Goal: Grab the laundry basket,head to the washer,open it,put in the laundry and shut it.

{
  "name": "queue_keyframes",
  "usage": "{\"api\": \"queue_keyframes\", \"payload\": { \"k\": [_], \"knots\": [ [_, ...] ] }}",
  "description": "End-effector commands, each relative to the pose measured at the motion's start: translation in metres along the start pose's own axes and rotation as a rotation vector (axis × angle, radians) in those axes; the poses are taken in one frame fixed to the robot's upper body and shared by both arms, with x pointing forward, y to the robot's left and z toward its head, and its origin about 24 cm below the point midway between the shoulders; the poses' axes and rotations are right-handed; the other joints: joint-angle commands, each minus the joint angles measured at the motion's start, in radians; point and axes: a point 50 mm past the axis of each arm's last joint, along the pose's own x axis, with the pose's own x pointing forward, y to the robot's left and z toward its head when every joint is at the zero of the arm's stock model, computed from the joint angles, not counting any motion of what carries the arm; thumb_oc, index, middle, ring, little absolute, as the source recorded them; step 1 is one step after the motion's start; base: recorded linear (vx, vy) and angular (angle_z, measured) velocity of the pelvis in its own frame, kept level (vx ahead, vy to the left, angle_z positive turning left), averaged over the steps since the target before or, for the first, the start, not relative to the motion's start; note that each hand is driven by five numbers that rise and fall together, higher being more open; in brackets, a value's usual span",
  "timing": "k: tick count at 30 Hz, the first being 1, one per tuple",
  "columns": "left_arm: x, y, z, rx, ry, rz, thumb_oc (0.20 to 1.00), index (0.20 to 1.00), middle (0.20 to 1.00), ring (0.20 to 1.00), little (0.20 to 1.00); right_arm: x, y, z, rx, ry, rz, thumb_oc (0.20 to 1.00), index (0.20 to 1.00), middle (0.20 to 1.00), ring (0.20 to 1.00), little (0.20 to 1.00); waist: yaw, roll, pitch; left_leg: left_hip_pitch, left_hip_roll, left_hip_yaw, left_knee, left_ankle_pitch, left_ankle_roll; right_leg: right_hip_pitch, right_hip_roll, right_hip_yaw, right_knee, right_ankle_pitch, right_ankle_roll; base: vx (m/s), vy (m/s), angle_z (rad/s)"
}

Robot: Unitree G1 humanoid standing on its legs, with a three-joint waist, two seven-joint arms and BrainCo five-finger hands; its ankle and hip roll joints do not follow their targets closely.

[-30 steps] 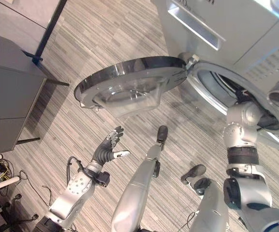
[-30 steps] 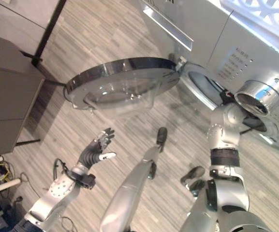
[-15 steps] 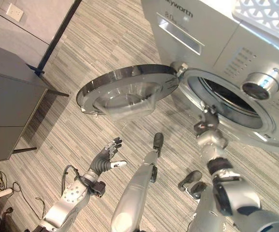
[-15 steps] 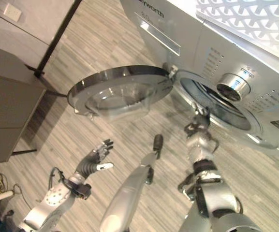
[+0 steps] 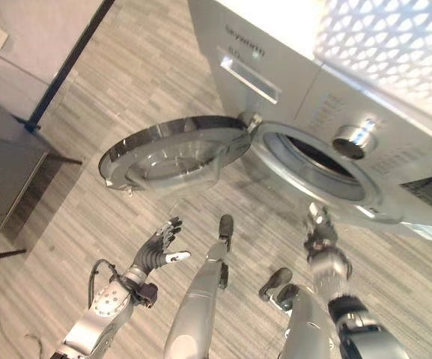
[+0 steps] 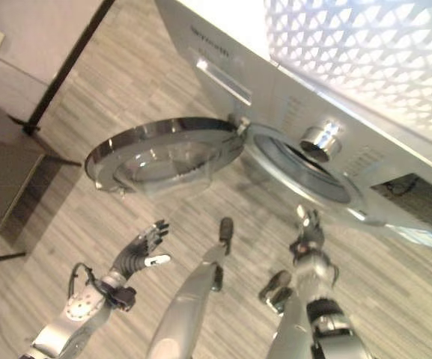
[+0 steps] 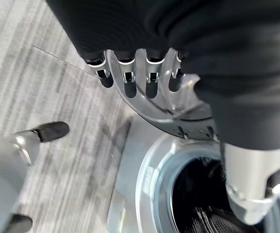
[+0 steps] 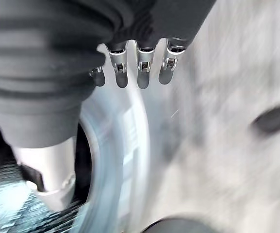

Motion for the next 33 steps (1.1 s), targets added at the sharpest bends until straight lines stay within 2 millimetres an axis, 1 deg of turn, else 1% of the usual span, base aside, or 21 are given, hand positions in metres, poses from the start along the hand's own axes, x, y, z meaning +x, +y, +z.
{"api": "queue_keyframes", "payload": {
  "k": [1, 3, 6, 7, 9, 10, 11, 12, 13, 14, 15, 16, 18, 19, 20, 23, 26, 28, 29, 30, 33],
  "knots": [
    [-0.011, 0.003, -0.026, 0.069, 0.092, 0.042, 1.0, 1.0, 1.0, 1.0, 1.0, -0.011, -0.025, -0.027, -0.172, 0.149, -0.027, 1.0, 1.0, 1.0, 1.0, 1.0, -0.004, -0.024, -0.05, 0.099, -0.011, 0.075, 0.054, -0.148, -0.012, 0.133, 0.064, 0.05, -0.174, 0.092, 0.02, 0.21, 0.102, -0.18],
    [-0.015, 0.006, -0.048, 0.1, 0.184, 0.068, 1.0, 1.0, 1.0, 1.0, 1.0, -0.022, -0.05, -0.045, -0.241, 0.248, -0.092, 1.0, 1.0, 1.0, 1.0, 1.0, -0.022, -0.035, -0.063, 0.2, -0.014, 0.083, 0.055, -0.174, -0.003, 0.227, 0.07, 0.068, -0.214, 0.111, 0.034, 0.21, 0.119, -0.27],
    [-0.018, 0.005, -0.083, 0.119, 0.338, 0.107, 1.0, 1.0, 1.0, 1.0, 1.0, -0.037, -0.071, -0.064, -0.214, 0.346, -0.163, 1.0, 1.0, 1.0, 1.0, 1.0, -0.046, -0.042, -0.087, 0.344, -0.021, 0.102, 0.016, -0.198, 0.006, 0.339, 0.059, 0.08, -0.261, 0.147, 0.068, 0.16, 0.103, -0.29],
    [-0.017, 0.004, -0.084, 0.119, 0.337, 0.107, 1.0, 1.0, 1.0, 1.0, 1.0, -0.037, -0.072, -0.063, -0.215, 0.346, -0.164, 1.0, 1.0, 1.0, 1.0, 1.0, -0.045, -0.04, -0.083, 0.352, -0.022, 0.103, 0.011, -0.197, 0.007, 0.345, 0.059, 0.081, -0.264, 0.149, 0.07, 0.13, 0.093, -0.4],
    [-0.023, -0.001, -0.11, 0.112, 0.453, 0.131, 1.0, 1.0, 1.0, 1.0, 1.0, -0.043, -0.083, -0.069, -0.176, 0.371, -0.22, 1.0, 1.0, 1.0, 1.0, 1.0, -0.066, -0.04, -0.11, 0.452, -0.032, 0.117, -0.043, -0.203, 0.014, 0.399, 0.043, 0.087, -0.26, 0.208, 0.108, 0.18, 0.151, -0.42],
    [-0.033, -0.004, -0.138, 0.155, 0.595, 0.162, 1.0, 1.0, 1.0, 1.0, 1.0, -0.047, -0.089, -0.069, -0.158, 0.347, -0.267, 1.0, 1.0, 1.0, 1.0, 1.0, -0.105, -0.038, -0.126, 0.537, -0.05, 0.132, -0.095, -0.205, 0.036, 0.413, 0.017, 0.122, -0.196, 0.296, 0.154, 0.13, 0.194, -0.29],
    [-0.038, -0.006, -0.149, 0.153, 0.659, 0.178, 1.0, 1.0, 1.0, 1.0, 1.0, -0.047, -0.088, -0.067, -0.144, 0.323, -0.273, 1.0, 1.0, 1.0, 1.0, 1.0, -0.127, -0.029, -0.132, 0.556, -0.042, 0.148, -0.111, -0.183, 0.048, 0.403, 0.022, 0.138, -0.161, 0.333, 0.145, 0.08, 0.174, -0.23],
    [-0.043, -0.008, -0.159, 0.164, 0.715, 0.198, 1.0, 1.0, 1.0, 1.0, 1.0, -0.047, -0.085, -0.066, -0.107, 0.297, -0.279, 1.0, 1.0, 1.0, 1.0, 1.0, -0.146, -0.025, -0.134, 0.582, -0.044, 0.15, -0.124, -0.181, 0.053, 0.4, 0.031, 0.174, -0.128, 0.348, 0.15, 0.0, 0.072, -0.08],
    [-0.042, -0.008, -0.159, 0.164, 0.714, 0.197, 1.0, 1.0, 1.0, 1.0, 1.0, -0.046, -0.085, -0.066, -0.107, 0.296, -0.28, 1.0, 1.0, 1.0, 1.0, 1.0, -0.144, -0.025, -0.132, 0.585, -0.044, 0.152, -0.125, -0.18, 0.054, 0.4, 0.031, 0.176, -0.126, 0.347, 0.15, 0.1, 0.052, -0.15],
    [-0.052, -0.014, -0.174, 0.158, 0.808, 0.229, 1.0, 1.0, 1.0, 1.0, 1.0, -0.045, -0.082, -0.058, -0.041, 0.216, -0.302, 1.0, 1.0, 1.0, 1.0, 1.0, -0.175, -0.019, -0.152, 0.635, -0.042, 0.162, -0.149, -0.186, 0.054, 0.405, 0.051, 0.244, -0.12, 0.333, 0.145, 0.12, 0.032, -0.22],
    [-0.056, -0.016, -0.18, 0.148, 0.851, 0.247, 1.0, 1.0, 1.0, 1.0, 1.0, -0.044, -0.08, -0.049, -0.01, 0.154, -0.31, 1.0, 1.0, 1.0, 1.0, 1.0, -0.187, -0.018, -0.162, 0.654, -0.04, 0.165, -0.16, -0.189, 0.052, 0.402, 0.059, 0.273, -0.139, 0.321, 0.135, 0.12, 0.029, -0.27],
    [-0.056, -0.016, -0.18, 0.148, 0.851, 0.247, 1.0, 1.0, 1.0, 1.0, 1.0, -0.044, -0.08, -0.049, -0.01, 0.154, -0.31, 1.0, 1.0, 1.0, 1.0, 1.0, -0.186, -0.015, -0.164, 0.651, -0.037, 0.166, -0.161, -0.186, 0.051, 0.401, 0.063, 0.273, -0.144, 0.326, 0.133, 0.05, -0.005, -0.19],
    [-0.062, -0.019, -0.187, 0.113, 0.908, 0.282, 1.0, 1.0, 1.0, 1.0, 1.0, -0.043, -0.081, -0.034, 0.058, 0.056, -0.338, 1.0, 1.0, 1.0, 1.0, 1.0, -0.205, -0.016, -0.185, 0.672, -0.034, 0.172, -0.165, -0.2, 0.045, 0.401, 0.06, 0.31, -0.234, 0.323, 0.127, 0.06, -0.047, -0.15],
    [-0.066, -0.02, -0.19, 0.102, 0.935, 0.298, 1.0, 1.0, 1.0, 1.0, 1.0, -0.042, -0.081, -0.025, 0.096, -0.002, -0.357, 1.0, 1.0, 1.0, 1.0, 1.0, -0.211, -0.016, -0.196, 0.685, -0.032, 0.179, -0.167, -0.213, 0.041, 0.398, 0.042, 0.314, -0.293, 0.346, 0.133, 0.12, -0.1, -0.26],
    [-0.069, -0.024, -0.193, 0.095, 0.96, 0.3, 1.0, 1.0, 1.0, 1.0, 1.0, -0.043, -0.086, -0.015, 0.141, -0.062, -0.396, 1.0, 1.0, 1.0, 1.0, 1.0, -0.223, -0.019, -0.215, 0.704, -0.038, 0.171, -0.167, -0.232, 0.037, 0.385, 0.008, 0.328, -0.387, 0.394, 0.143, 0.14, -0.104, -0.33],
    [-0.067, -0.028, -0.194, 0.083, 0.971, 0.306, 1.0, 1.0, 1.0, 1.0, 1.0, -0.044, -0.099, 0.004, 0.206, -0.158, -0.505, 1.0, 1.0, 1.0, 1.0, 1.0, -0.25, -0.034, -0.221, 0.767, -0.056, 0.15, -0.162, -0.266, 0.039, 0.385, -0.025, 0.382, -0.473, 0.51, 0.177, 0.12, -0.067, -0.17],
    [-0.065, -0.028, -0.192, 0.093, 0.966, 0.308, 1.0, 1.0, 1.0, 1.0, 1.0, -0.045, -0.102, 0.011, 0.204, -0.188, -0.527, 1.0, 1.0, 1.0, 1.0, 1.0, -0.252, -0.042, -0.224, 0.783, -0.068, 0.144, -0.163, -0.276, 0.041, 0.422, -0.029, 0.374, -0.501, 0.514, 0.184, 0.06, -0.025, 0.47],
    [-0.069, -0.028, -0.195, 0.087, 0.984, 0.32, 1.0, 1.0, 1.0, 1.0, 1.0, -0.05, -0.112, 0.036, 0.231, -0.319, -0.597, 1.0, 1.0, 1.0, 1.0, 1.0, -0.253, -0.054, -0.258, 0.803, -0.08, 0.134, -0.183, -0.281, 0.041, 0.45, -0.028, 0.38, -0.508, 0.552, 0.204, 0.09, -0.052, 0.51],
    [-0.069, -0.028, -0.195, 0.087, 0.984, 0.32, 1.0, 1.0, 1.0, 1.0, 1.0, -0.05, -0.112, 0.036, 0.23, -0.319, -0.597, 1.0, 1.0, 1.0, 1.0, 1.0, -0.253, -0.054, -0.258, 0.803, -0.08, 0.134, -0.184, -0.281, 0.041, 0.451, -0.028, 0.38, -0.509, 0.552, 0.204, 0.06, -0.054, 0.1],
    [-0.072, -0.03, -0.197, 0.065, 0.995, 0.33, 1.0, 1.0, 1.0, 1.0, 1.0, -0.056, -0.11, 0.06, 0.241, -0.447, -0.618, 1.0, 1.0, 1.0, 1.0, 1.0, -0.25, -0.052, -0.275, 0.811, -0.078, 0.138, -0.2, -0.279, 0.038, 0.463, -0.027, 0.36, -0.526, 0.56, 0.21, 0.04, -0.059, -0.02],
    [-0.076, -0.033, -0.199, 0.052, 1.005, 0.331, 1.0, 1.0, 1.0, 1.0, 1.0, -0.066, -0.098, 0.102, 0.235, -0.665, -0.597, 1.0, 1.0, 1.0, 1.0, 1.0, -0.242, -0.05, -0.296, 0.817, -0.072, 0.148, -0.222, -0.274, 0.035, 0.477, -0.028, 0.326, -0.56, 0.556, 0.212, 0.02, -0.055, -0.06]
  ]
}}
